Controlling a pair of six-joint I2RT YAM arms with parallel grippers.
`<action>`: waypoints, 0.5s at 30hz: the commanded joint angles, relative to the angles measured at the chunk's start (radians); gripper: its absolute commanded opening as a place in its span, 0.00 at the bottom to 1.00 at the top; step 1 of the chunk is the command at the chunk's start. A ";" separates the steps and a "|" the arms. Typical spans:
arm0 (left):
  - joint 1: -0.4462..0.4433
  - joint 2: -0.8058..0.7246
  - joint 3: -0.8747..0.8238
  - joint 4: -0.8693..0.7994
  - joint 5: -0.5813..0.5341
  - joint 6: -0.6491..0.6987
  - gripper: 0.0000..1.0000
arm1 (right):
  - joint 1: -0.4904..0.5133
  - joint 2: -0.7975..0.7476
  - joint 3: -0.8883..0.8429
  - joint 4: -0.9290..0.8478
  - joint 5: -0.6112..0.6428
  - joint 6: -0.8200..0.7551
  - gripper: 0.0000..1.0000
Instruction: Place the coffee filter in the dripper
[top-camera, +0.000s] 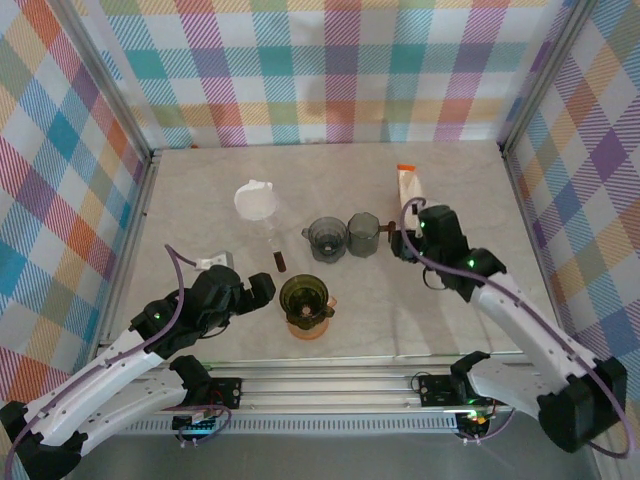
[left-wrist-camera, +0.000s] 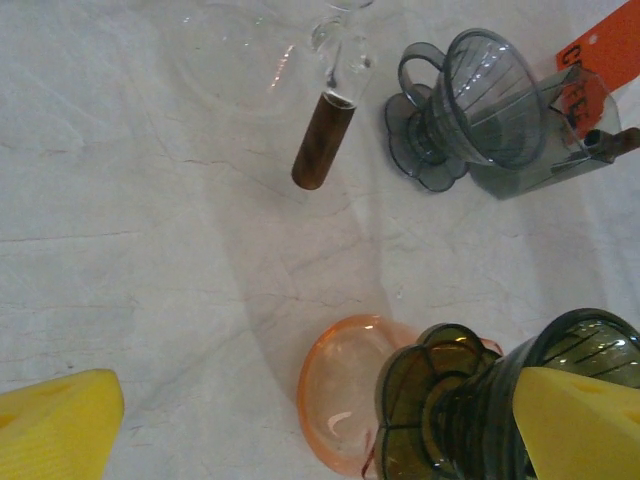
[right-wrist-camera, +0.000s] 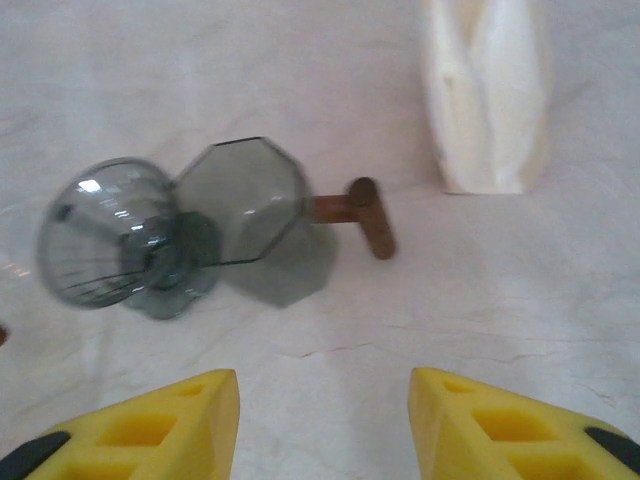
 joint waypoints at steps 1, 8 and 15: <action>0.001 -0.008 0.001 0.034 0.015 0.027 1.00 | -0.093 0.095 0.087 0.028 -0.101 -0.039 0.46; 0.002 0.018 0.022 0.042 0.016 0.043 1.00 | -0.215 0.392 0.293 0.038 -0.122 -0.078 0.29; 0.002 0.060 0.044 0.050 0.014 0.067 1.00 | -0.220 0.632 0.504 0.021 -0.081 -0.185 0.20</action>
